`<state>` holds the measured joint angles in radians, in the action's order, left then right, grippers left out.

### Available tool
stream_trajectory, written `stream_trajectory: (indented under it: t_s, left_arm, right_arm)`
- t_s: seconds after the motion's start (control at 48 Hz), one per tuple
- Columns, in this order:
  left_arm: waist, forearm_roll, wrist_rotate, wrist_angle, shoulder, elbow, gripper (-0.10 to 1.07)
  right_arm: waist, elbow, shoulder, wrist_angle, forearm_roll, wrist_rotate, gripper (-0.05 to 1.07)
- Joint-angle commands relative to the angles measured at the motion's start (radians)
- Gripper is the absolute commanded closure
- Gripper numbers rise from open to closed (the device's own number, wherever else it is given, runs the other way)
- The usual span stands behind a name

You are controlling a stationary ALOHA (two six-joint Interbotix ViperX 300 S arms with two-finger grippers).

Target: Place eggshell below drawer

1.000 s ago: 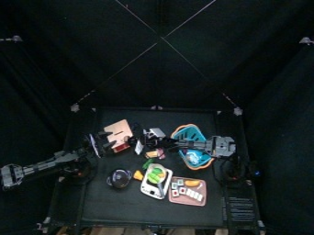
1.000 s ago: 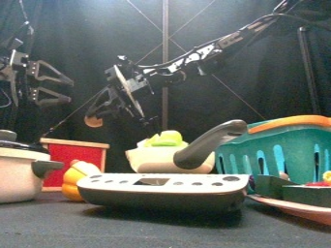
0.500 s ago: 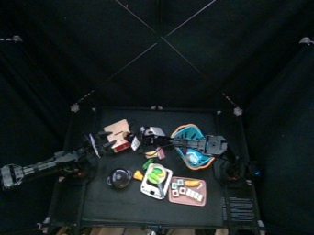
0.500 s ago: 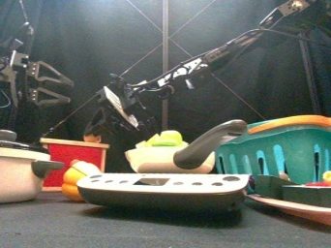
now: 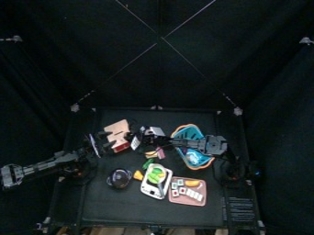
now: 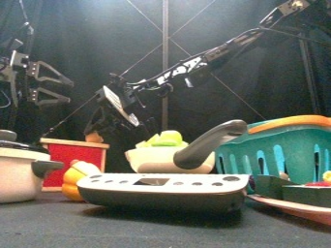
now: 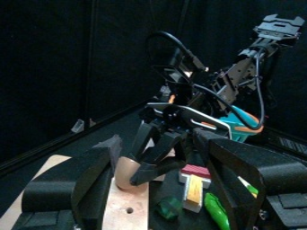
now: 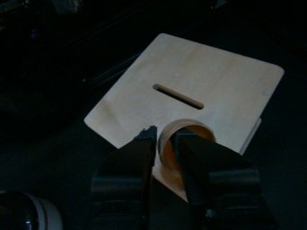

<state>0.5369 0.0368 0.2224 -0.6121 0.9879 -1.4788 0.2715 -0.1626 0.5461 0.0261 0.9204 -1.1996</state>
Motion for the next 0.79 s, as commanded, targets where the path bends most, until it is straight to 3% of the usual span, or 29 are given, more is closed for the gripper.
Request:
stream_trajectory:
  t_s: [0.0, 0.146, 0.771]
  left_arm:
    - [0.002, -0.002, -0.002, -0.003, -0.003, 0.012, -0.01]
    - [0.003, -0.002, -0.002, -0.003, -0.003, 0.012, -0.01]
    - [0.003, -0.002, -0.002, -0.002, -0.003, 0.009, -0.01]
  right_arm:
    - [-0.002, -0.031, -0.029, 0.009, 0.003, 0.002, 0.33]
    - [-0.005, -0.031, -0.026, 0.009, 0.003, 0.002, 0.26]
    - [-0.048, -0.060, -0.040, 0.021, 0.018, 0.002, 0.25]
